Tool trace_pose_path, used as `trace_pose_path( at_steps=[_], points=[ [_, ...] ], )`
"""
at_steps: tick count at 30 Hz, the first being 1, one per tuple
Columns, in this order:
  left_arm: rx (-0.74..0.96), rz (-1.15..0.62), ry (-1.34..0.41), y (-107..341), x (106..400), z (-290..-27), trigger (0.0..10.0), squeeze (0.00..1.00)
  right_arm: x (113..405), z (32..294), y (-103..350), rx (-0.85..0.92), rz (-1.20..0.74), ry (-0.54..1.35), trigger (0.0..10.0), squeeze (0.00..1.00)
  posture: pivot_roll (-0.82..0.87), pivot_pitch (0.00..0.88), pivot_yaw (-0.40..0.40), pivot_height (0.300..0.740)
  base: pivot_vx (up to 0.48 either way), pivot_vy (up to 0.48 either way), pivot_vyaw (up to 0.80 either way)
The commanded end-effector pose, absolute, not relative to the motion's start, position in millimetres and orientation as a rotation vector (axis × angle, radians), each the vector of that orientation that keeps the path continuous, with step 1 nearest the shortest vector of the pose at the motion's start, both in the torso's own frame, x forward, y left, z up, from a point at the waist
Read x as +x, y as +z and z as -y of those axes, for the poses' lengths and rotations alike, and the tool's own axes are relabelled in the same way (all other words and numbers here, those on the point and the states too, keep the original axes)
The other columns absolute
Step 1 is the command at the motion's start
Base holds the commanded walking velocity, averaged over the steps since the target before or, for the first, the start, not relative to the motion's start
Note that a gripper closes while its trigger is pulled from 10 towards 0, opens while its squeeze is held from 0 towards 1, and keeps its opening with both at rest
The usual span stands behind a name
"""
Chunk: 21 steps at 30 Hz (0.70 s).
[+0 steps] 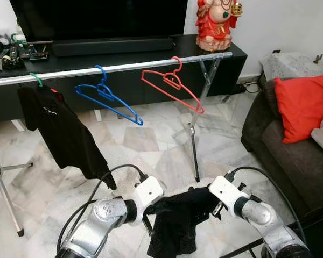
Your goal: Hang hanger
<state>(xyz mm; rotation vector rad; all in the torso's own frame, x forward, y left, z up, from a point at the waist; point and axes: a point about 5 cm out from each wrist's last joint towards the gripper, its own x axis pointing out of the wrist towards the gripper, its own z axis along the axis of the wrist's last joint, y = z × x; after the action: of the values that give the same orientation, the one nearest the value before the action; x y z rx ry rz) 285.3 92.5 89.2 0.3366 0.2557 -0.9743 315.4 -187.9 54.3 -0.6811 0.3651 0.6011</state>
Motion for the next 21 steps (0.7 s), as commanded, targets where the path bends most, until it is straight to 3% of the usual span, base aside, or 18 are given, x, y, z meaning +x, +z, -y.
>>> trace_pose_path(
  at_steps=[1, 2, 7, 14, 16, 19, 20, 21],
  points=[
    [0.329, -0.237, -0.931, 91, 290, -99, 10.0, 0.0, 318, 196, 60, -0.691, -0.363, 0.566, 0.0, 0.0, -0.08, 0.137, -0.041, 0.74, 0.0, 0.0, 0.0],
    [0.307, -0.246, -0.937, 90, 289, -100, 10.0, 1.0, 318, 195, 59, -0.685, -0.362, 0.556, 0.0, 0.0, -0.08, 0.139, -0.042, 0.74, 0.0, 0.0, 0.0],
    [0.397, -0.336, -0.928, 70, 284, -117, 10.0, 1.0, 315, 194, 51, -0.656, -0.394, 0.511, 0.0, 0.0, -0.07, 0.14, -0.041, 0.74, 0.0, 0.0, 0.0],
    [0.325, -0.42, -0.966, 54, 269, -129, 10.0, 1.0, 311, 197, 42, -0.584, -0.434, 0.439, 0.0, 0.0, -0.06, 0.149, -0.041, 0.74, 0.0, 0.0, 0.0],
    [0.356, -0.414, -0.884, 50, 273, -136, 10.0, 1.0, 312, 200, 41, -0.541, -0.443, 0.386, 0.0, 0.0, -0.06, 0.15, -0.041, 0.74, 0.0, 0.0, 0.0],
    [0.345, -0.414, -0.589, 36, 286, -156, 10.0, 1.0, 316, 207, 44, -0.363, -0.434, 0.202, 0.0, 0.0, -0.06, 0.147, -0.034, 0.74, 0.0, 0.0, 0.0],
    [0.294, -0.434, -0.411, 28, 290, -169, 10.0, 0.77, 317, 211, 46, -0.243, -0.416, 0.092, 0.0, 0.0, -0.06, 0.146, -0.034, 0.74, 0.0, 0.0, 0.0],
    [0.261, -0.446, -0.356, 24, 290, -173, 10.0, 0.77, 318, 212, 46, -0.205, -0.41, 0.059, 0.0, 0.0, -0.06, 0.146, -0.034, 0.74, 0.0, 0.0, 0.0]
  ],
)
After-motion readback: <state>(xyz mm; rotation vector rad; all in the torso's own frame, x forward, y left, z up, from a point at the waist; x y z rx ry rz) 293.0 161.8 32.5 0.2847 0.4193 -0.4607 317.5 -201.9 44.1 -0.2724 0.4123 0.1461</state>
